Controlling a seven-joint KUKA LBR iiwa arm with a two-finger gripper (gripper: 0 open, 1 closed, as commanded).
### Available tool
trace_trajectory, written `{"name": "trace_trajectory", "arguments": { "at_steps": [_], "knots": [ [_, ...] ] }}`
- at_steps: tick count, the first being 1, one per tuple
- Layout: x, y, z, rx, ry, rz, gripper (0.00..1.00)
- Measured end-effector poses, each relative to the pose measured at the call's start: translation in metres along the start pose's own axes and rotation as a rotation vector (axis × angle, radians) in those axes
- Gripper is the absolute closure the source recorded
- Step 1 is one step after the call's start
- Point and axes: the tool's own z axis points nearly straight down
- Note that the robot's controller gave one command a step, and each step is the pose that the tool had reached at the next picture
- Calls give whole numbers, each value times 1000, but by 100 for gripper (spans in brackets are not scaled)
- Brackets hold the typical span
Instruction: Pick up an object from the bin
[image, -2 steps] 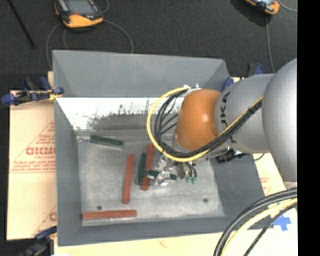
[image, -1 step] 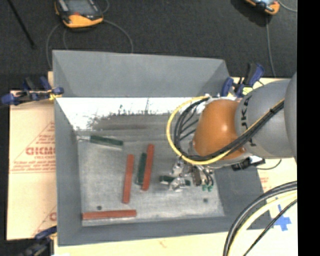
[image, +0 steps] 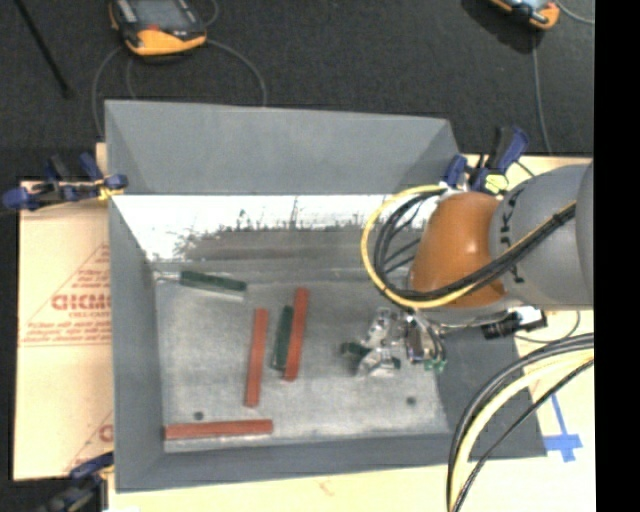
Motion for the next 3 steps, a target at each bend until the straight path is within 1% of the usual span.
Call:
{"name": "trace_trajectory", "arguments": {
  "at_steps": [1, 2, 3],
  "knots": [
    [-9, -8, -8, 2, -16, 73, 100],
    [-1, -2, -15, 3, -11, 89, 100],
    [-16, 0, -49, 4, -20, 18, 100]
  ]
}}
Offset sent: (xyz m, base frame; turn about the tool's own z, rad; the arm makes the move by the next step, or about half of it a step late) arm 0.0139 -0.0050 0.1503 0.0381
